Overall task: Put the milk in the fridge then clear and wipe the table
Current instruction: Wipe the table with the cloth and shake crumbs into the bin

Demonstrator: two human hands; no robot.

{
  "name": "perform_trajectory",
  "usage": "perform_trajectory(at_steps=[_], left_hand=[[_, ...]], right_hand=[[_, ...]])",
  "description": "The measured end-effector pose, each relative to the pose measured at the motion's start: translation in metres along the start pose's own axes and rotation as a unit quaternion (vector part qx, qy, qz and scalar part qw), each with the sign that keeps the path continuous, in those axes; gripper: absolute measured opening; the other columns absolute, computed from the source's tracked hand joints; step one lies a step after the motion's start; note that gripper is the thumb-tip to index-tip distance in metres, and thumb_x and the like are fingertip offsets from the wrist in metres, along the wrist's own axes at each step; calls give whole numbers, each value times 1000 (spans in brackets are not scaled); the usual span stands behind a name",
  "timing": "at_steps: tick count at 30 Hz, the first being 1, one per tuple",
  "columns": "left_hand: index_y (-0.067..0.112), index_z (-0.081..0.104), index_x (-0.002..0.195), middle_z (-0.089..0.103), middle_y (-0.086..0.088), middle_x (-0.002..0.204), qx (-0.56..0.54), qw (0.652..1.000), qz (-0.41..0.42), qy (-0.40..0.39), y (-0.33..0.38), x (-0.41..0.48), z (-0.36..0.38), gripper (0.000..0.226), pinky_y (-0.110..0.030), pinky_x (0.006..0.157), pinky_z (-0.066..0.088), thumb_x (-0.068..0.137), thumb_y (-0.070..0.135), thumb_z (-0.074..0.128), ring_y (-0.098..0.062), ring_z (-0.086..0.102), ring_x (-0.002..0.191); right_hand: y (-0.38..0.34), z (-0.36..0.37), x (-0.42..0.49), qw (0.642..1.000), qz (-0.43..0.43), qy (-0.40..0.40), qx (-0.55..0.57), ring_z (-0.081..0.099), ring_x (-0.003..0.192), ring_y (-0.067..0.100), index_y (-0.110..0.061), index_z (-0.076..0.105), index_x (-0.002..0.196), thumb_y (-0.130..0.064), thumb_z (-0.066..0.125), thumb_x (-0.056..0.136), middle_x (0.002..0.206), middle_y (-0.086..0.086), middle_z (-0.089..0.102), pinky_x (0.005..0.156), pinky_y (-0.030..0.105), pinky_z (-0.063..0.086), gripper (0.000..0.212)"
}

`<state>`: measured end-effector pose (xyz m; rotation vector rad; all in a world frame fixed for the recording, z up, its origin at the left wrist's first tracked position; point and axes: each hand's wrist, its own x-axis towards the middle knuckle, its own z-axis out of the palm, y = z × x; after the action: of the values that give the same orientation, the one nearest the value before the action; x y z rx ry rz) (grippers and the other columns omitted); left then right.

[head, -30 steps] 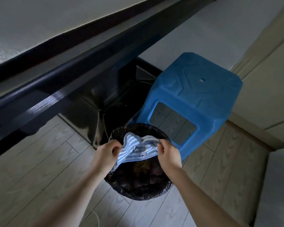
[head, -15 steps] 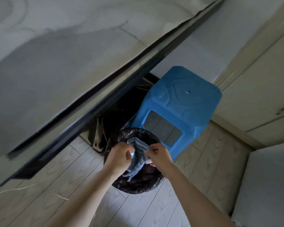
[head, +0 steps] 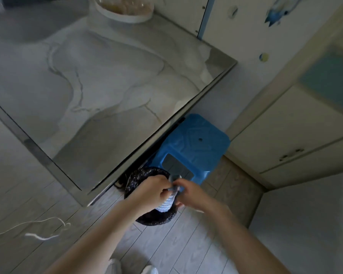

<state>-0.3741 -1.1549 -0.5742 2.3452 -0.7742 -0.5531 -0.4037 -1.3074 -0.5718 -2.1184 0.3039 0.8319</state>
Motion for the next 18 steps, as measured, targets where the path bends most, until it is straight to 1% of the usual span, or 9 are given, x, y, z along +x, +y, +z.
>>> perform_trajectory(at_steps=[1, 3, 5, 7, 9, 11, 13, 16, 18], left_hand=[[5, 65, 88, 64, -10, 89, 4, 1000, 4, -3, 7, -3, -17, 20, -31, 73, 41, 88, 18, 50, -21, 59, 84], [3, 63, 80, 62, -10, 82, 9, 1000, -2, -10, 17, -11, -46, 28, -32, 69, 41, 82, 25, 46, -20, 58, 77], [2, 56, 70, 56, -11, 74, 8, 999, -25, -18, 25, -19, -75, 28, -31, 61, 38, 80, 26, 45, -18, 52, 65], [7, 44, 60, 44, -5, 66, 9, 998, -51, -18, 35, -27, -105, 23, -22, 54, 28, 80, 16, 49, -9, 39, 54], [18, 37, 52, 37, 3, 59, 6, 998, -66, -15, 44, -32, -129, 30, -17, 50, 25, 79, 12, 50, -3, 34, 49], [22, 40, 55, 39, 5, 59, 22, 998, -60, -19, 56, -37, -153, 25, -15, 49, 28, 76, 16, 51, 1, 38, 52], [17, 47, 63, 43, 1, 67, 35, 998, -45, -25, 72, -39, -173, 11, -14, 51, 28, 69, 26, 46, -6, 44, 64], [5, 62, 72, 47, -3, 69, 41, 999, -18, -14, 94, -38, -196, 35, -23, 62, 34, 60, 29, 39, -8, 47, 69], [7, 69, 78, 51, -5, 69, 49, 999, 8, -14, 111, -39, -212, 40, -27, 64, 36, 61, 31, 42, -11, 47, 68]], right_hand=[[-5, -9, -9, 998, -2, -2, -70, 62, 76, 21, -12, 53, 116, -1, 47, 82, 94, 12, 64, 83, 37, 54, 37], [-8, -25, -25, 985, -7, -3, -175, 58, 96, 22, -12, 55, 115, -11, 52, 85, 116, 11, 61, 85, 30, 46, 30], [-14, -41, -42, 981, -19, 23, -192, 57, 98, 19, -12, 62, 105, -19, 56, 85, 114, 7, 64, 79, 23, 42, 22], [-26, -57, -62, 981, -35, 53, -186, 54, 91, 11, -19, 66, 79, -20, 58, 83, 100, 0, 67, 81, 23, 44, 9], [-36, -68, -78, 981, -51, 71, -173, 49, 100, 3, -21, 63, 69, -17, 58, 83, 108, -1, 65, 84, 19, 38, 16], [-54, -76, -93, 978, -83, 95, -165, 45, 116, 1, -7, 69, 88, -16, 57, 86, 123, 3, 58, 81, 7, 30, 14], [-76, -81, -103, 969, -142, 123, -158, 43, 126, 8, -5, 66, 100, -13, 57, 86, 127, 6, 56, 77, 0, 24, 19], [-118, -86, -118, 957, -202, 159, -133, 33, 134, 10, -12, 62, 108, -11, 59, 83, 136, 3, 46, 88, 4, 18, 25], [-141, -90, -130, 950, -234, 174, -116, 31, 135, 12, -15, 60, 111, -11, 61, 81, 141, 2, 40, 94, 10, 22, 30]])
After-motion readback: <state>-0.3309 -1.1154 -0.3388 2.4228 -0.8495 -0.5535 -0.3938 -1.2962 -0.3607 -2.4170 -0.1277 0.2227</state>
